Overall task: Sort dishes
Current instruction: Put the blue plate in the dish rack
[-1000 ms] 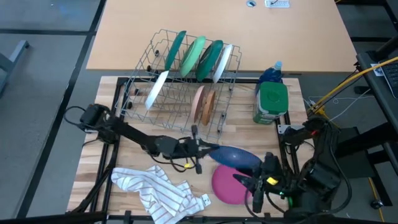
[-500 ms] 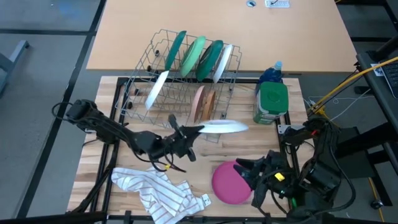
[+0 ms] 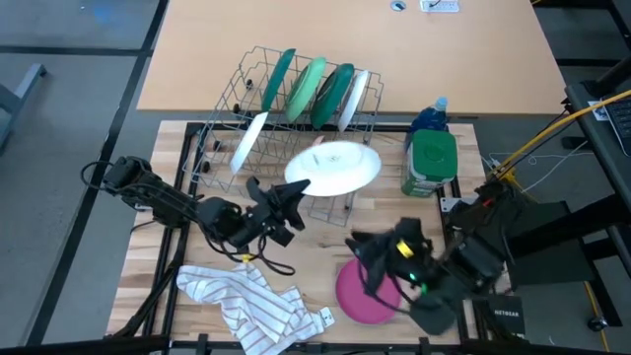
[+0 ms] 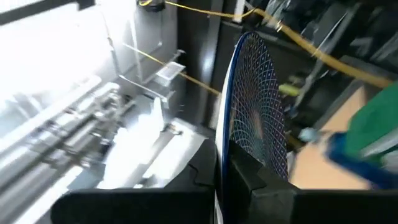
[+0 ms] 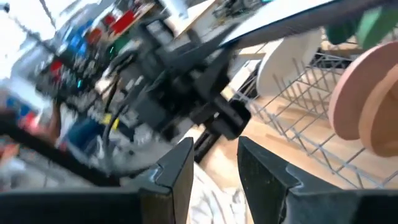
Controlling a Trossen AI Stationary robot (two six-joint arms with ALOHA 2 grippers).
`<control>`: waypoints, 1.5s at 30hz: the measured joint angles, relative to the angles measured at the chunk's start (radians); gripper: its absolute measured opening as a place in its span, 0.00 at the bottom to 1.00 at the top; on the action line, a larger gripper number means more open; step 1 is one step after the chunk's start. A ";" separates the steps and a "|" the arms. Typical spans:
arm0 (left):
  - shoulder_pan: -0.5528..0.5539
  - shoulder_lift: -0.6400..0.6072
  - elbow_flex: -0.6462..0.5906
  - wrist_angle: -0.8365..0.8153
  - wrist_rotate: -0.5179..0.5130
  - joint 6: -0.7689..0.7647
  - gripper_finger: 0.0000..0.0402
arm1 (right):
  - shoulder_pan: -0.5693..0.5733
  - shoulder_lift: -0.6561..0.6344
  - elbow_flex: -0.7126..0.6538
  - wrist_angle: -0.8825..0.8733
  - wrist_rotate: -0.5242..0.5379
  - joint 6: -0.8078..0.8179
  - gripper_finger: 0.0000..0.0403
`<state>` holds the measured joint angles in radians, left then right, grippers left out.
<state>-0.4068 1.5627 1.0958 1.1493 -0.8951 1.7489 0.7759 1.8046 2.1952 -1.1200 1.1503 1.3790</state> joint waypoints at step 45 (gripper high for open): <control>0.042 0.002 0.000 0.219 0.037 0.430 0.00 | -0.458 -0.038 0.001 0.218 -0.056 0.106 0.31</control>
<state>-0.3653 1.5642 1.0954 1.3681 -0.8577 2.1794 0.3182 1.7668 2.1963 -0.9016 1.0946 1.4845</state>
